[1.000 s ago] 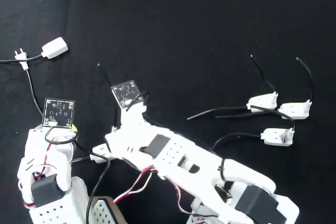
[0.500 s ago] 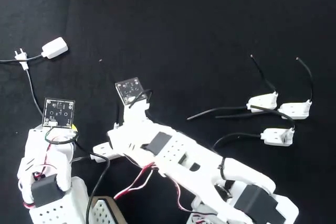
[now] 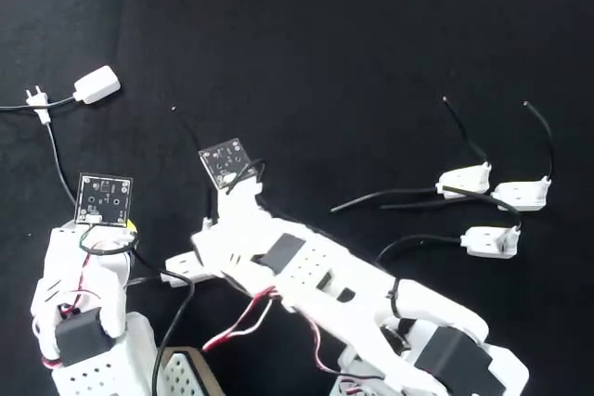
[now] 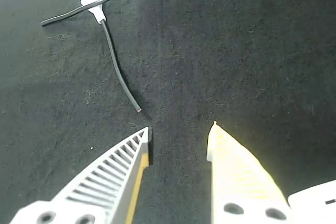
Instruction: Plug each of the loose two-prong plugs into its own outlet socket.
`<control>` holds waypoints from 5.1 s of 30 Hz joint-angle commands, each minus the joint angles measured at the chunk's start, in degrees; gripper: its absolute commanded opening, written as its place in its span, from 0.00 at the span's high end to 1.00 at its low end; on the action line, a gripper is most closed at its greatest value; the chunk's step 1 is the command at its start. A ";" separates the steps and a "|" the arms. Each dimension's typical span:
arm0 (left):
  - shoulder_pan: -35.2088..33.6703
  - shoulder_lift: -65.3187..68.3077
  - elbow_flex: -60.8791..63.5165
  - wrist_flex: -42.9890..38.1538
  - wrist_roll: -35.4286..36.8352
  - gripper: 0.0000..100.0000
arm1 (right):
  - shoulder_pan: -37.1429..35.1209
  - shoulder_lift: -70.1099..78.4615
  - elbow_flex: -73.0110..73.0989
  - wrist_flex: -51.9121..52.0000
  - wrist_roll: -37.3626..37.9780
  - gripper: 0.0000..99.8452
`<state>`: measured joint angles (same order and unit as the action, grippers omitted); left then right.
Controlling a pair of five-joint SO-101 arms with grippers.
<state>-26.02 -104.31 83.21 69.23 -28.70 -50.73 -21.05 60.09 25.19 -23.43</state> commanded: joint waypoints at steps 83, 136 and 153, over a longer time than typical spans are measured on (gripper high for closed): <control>32.04 73.05 -20.18 -17.14 -44.66 0.71 | 48.26 -11.82 -17.19 23.74 16.35 0.99; 40.13 95.82 -42.24 -18.64 -28.31 0.91 | 47.65 -11.74 -16.48 23.65 16.44 0.99; 38.20 74.11 -40.75 -15.21 -12.31 0.72 | 44.13 -11.74 -16.40 24.00 16.44 0.99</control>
<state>12.57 -19.91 40.13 53.23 -42.59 -5.01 -32.75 46.02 48.66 -6.81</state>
